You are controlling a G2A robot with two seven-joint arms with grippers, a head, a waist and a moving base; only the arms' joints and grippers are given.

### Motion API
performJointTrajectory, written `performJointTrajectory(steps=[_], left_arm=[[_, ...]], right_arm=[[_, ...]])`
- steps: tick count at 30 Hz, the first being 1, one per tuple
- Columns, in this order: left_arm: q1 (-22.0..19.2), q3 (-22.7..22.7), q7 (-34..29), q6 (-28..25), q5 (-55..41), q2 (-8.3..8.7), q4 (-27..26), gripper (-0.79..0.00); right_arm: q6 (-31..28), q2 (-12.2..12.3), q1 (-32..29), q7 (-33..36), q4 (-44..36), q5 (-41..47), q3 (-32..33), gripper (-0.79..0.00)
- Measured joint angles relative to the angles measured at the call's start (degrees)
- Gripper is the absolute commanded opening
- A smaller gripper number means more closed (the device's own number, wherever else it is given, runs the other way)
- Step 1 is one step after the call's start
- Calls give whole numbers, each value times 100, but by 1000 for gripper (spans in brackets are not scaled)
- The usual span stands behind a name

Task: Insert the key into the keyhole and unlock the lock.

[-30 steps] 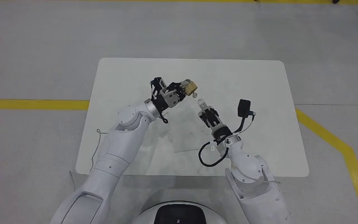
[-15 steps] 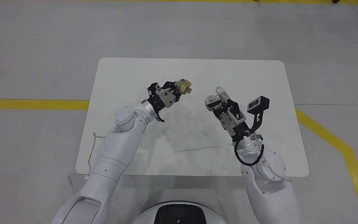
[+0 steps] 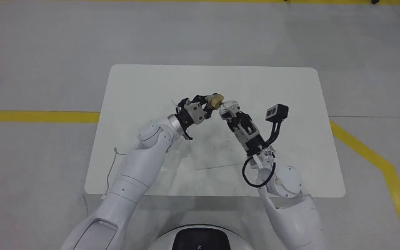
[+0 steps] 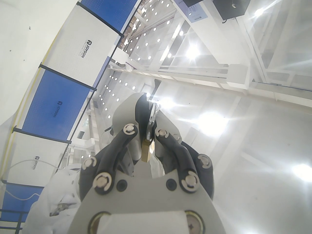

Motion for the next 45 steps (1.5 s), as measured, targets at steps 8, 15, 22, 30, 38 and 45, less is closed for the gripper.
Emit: performJointTrajectory(steps=[8, 15, 22, 30, 38, 45], left_arm=[[26, 59, -21, -62, -202, -28, -18, -785], [-2, 141, -44, -96, -281, -54, 33, -785], [-11, 86, -14, -245, -268, -45, 10, -785], [119, -235, 373, -1287, 1154, 137, -410, -785], [130, -241, 387, -1325, 1259, 142, -424, -785], [252, -184, 611, -2236, 2142, 198, -553, -785]], right_arm=[[44, -20, 192, -137, 320, -338, -167, -785], [19, -29, 331, -130, 496, -261, -155, -785], [-81, -27, 354, 18, 456, 89, -47, -785], [399, 40, 106, 549, 192, 993, 482, 0], [350, 38, 106, 533, 197, 982, 465, 0], [1396, 28, 286, 680, 380, 1918, 455, -474]])
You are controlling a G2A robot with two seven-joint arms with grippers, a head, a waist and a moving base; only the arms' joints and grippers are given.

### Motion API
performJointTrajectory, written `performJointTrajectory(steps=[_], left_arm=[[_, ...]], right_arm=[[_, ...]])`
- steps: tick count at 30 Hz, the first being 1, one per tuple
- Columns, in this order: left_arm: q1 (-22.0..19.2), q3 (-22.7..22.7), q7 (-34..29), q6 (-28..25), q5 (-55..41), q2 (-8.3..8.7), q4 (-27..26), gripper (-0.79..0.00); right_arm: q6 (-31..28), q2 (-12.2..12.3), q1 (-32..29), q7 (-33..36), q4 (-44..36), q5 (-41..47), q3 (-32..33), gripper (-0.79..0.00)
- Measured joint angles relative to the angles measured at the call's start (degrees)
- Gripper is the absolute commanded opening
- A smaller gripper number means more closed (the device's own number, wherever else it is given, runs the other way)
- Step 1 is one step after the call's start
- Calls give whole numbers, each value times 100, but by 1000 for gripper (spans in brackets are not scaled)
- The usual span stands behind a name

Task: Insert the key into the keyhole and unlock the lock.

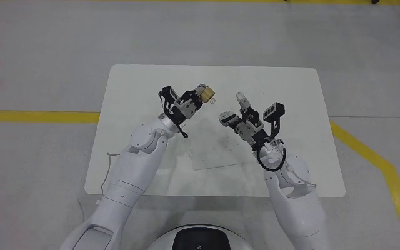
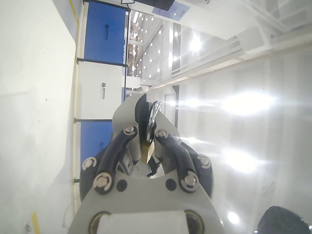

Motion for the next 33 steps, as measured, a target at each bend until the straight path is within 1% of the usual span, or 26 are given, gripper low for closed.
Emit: performJointTrajectory(steps=[3, 5, 8, 9, 11, 17, 18, 20, 23, 28, 33], left_arm=[[83, 96, 49, -338, 589, 3, -91, -785], [143, 104, 86, -484, 515, -1, -171, -785], [224, 129, 235, -686, 531, -9, -211, -785], [241, 135, 259, -731, 508, -12, -214, -785], [261, 136, 255, -784, 392, -19, -211, -785], [193, 84, 114, -713, 111, -19, -165, -785], [178, 76, 99, -690, 99, -17, -159, -785], [143, 62, 58, -643, 85, -12, -146, -785], [106, 49, 19, -604, 94, -4, -126, -785], [65, 55, 14, -545, 209, 7, -104, -785], [40, 118, 51, -537, 344, 5, -75, -785]], right_arm=[[480, 11, 101, 59, 72, 121, -19, -502], [749, 14, 174, 79, 104, 188, -59, -548], [950, 11, 235, 157, 136, 354, -123, -560], [976, 10, 245, 173, 143, 412, -133, -579], [1000, 7, 257, 186, 158, 517, -146, -591], [933, 10, 241, 217, 129, 701, -157, -582], [909, 12, 231, 226, 115, 705, -159, -576], [821, 14, 207, 223, 85, 716, -159, -533], [662, 17, 173, 193, 39, 667, -176, -526], [541, 25, 169, 204, 22, 562, -222, -533], [554, 19, 312, 166, 144, 506, -331, -551]])
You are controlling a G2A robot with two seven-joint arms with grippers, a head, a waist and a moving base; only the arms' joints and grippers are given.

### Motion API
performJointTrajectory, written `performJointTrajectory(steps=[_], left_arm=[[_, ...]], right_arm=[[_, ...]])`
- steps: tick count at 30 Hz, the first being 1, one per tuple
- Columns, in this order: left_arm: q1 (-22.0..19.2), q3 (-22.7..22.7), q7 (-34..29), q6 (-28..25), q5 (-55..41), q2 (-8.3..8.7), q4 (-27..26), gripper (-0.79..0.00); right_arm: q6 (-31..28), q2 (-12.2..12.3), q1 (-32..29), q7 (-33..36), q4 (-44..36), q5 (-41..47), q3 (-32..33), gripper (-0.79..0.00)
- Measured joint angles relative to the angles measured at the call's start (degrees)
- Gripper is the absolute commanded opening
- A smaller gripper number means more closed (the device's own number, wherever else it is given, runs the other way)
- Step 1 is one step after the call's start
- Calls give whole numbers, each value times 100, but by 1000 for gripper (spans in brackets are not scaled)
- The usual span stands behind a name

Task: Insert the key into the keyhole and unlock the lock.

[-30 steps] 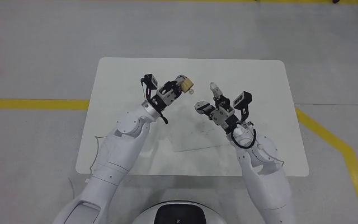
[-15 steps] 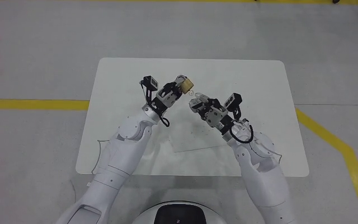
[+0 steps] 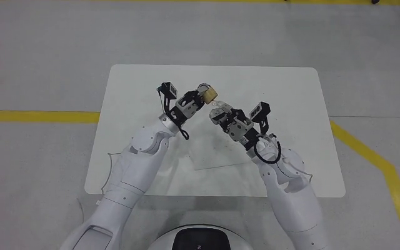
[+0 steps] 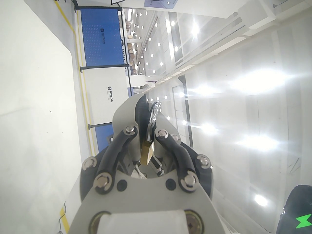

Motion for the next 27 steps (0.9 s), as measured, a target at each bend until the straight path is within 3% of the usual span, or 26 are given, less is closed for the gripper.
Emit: performJointTrajectory(steps=[5, 7, 9, 10, 19, 27], left_arm=[[-8, 34, 24, -12, 38, -3, 17, -785], [-9, 38, 14, -13, 40, -2, 24, -785], [-10, 38, 8, -13, 32, 0, 29, -785], [-11, 38, 4, -13, 26, 0, 30, -785], [-83, 39, -58, -2, -5, 4, 89, -785], [-171, 42, -209, -157, 79, 15, 174, -785]], right_arm=[[-2, -4, 116, -58, 125, -32, -58, -566], [-5, -7, 156, -89, 170, -10, -65, -631], [0, -9, 193, -112, 214, 14, -73, -770], [5, -9, 206, -120, 228, 21, -77, -785], [117, -9, 269, -139, 301, 199, -78, -785], [663, -51, 374, -99, 507, 1432, 22, -785]])
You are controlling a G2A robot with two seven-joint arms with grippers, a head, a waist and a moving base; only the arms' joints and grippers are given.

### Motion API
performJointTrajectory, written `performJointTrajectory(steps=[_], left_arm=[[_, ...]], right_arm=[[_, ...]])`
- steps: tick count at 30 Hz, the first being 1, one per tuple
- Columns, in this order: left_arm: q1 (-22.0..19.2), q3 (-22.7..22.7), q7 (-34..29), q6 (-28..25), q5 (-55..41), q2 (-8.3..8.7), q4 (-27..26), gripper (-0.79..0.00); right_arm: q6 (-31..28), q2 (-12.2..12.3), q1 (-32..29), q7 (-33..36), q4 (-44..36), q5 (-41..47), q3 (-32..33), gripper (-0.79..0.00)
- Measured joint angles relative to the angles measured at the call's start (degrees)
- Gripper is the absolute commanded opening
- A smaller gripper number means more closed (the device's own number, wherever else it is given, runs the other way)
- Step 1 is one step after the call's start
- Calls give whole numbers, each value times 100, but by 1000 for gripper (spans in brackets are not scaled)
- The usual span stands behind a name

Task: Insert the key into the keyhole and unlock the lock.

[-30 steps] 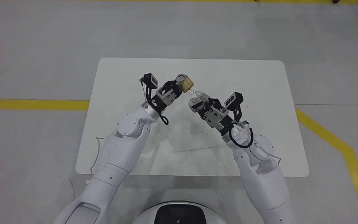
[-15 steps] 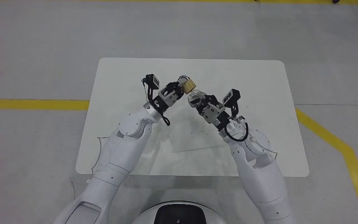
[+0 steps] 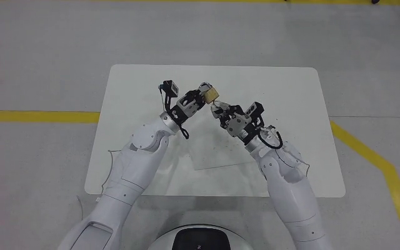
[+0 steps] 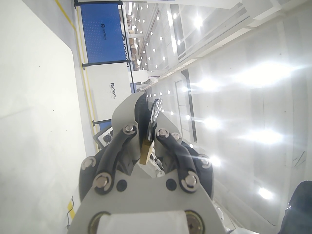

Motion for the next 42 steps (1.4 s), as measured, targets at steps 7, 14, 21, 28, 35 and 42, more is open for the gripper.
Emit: performJointTrajectory(steps=[7, 14, 21, 28, 35, 42], left_arm=[[18, -62, -114, -118, 16, 27, -37, -785], [61, -114, -253, -260, 18, 57, -53, -785], [124, -143, -343, -394, 0, 79, -95, -785], [204, -262, -335, -501, -38, 116, -158, -785], [264, -305, -304, -534, -73, 139, -208, -785], [264, -324, -269, -383, -30, 162, -201, -785]], right_arm=[[298, -11, 37, -35, 119, 749, 114, -785], [839, -20, 39, 118, 278, 1819, 240, -785], [1128, -1, 81, 37, 346, 2248, 333, -785], [1163, 21, 40, 12, 293, 2352, 365, -785], [1231, 50, 14, 20, 284, 2435, 432, 0], [1231, 50, 14, 21, 284, 2435, 433, 0]])
